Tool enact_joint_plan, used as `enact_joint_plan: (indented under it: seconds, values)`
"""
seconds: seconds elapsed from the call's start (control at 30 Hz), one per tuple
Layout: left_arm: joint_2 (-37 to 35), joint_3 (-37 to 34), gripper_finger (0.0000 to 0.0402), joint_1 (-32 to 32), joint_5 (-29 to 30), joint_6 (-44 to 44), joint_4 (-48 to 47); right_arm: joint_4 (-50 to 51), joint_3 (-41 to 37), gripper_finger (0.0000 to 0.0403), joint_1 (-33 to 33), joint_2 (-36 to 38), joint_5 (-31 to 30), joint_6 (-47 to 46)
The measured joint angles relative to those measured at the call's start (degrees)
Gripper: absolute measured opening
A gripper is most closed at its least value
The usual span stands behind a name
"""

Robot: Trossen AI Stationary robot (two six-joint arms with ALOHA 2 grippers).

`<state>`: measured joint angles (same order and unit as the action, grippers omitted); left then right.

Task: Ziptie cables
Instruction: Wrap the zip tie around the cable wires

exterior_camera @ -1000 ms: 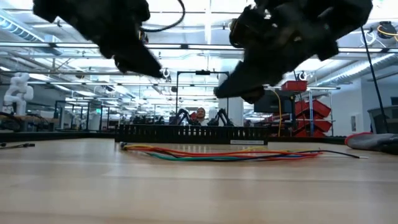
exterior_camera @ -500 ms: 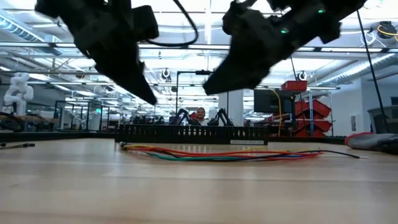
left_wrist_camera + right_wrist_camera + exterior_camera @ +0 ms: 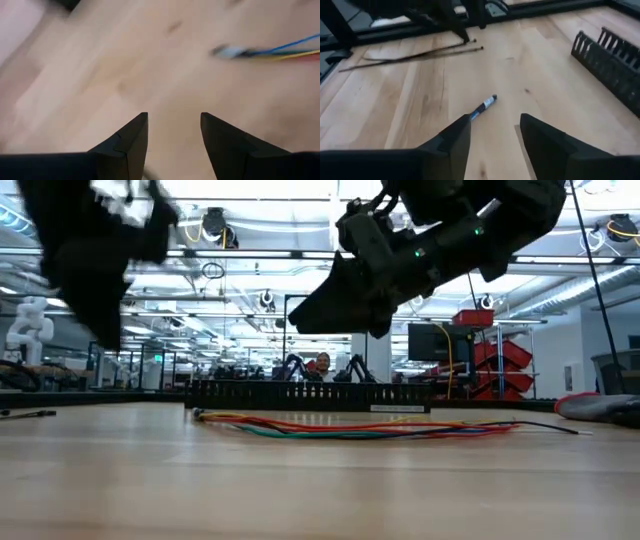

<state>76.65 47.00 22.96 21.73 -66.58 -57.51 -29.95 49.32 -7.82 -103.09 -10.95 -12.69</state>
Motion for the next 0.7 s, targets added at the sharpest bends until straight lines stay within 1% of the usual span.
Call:
enact_joint_plan:
  seconds: [0.1, 0.17, 0.27, 0.43, 0.5, 0.7]
  values:
    - [0.05, -4.12, 0.018, -0.11, -1.97, -6.45, -1.21, -0.11, 0.0, 0.0156, -0.84, -0.09, -1.76, -0.26]
    - [0.1, -6.23, 0.018, -0.57, -4.47, -9.09, -1.05, -0.13, 0.0, 0.0152, -1.34, -0.09, -2.65, -0.2]
    - [0.04, -8.21, 0.018, -1.71, -7.89, -10.28, 0.07, 0.37, 0.0, 0.0148, -1.44, -0.09, -2.64, -0.17]
    - [0.07, -9.18, 0.018, -2.23, -14.52, -12.32, 4.26, 2.68, 0.0, 0.0148, -1.24, -0.11, -2.74, 0.64]
    - [0.05, -9.2, 0.018, -1.93, -15.62, -13.93, 4.82, 3.39, 0.0, 0.0148, -1.24, -0.11, -3.02, 1.61]
    - [0.24, -9.2, 0.018, -0.78, -15.69, -16.07, 5.43, 4.51, 0.0, 0.0148, -1.26, -0.13, -4.56, 3.64]
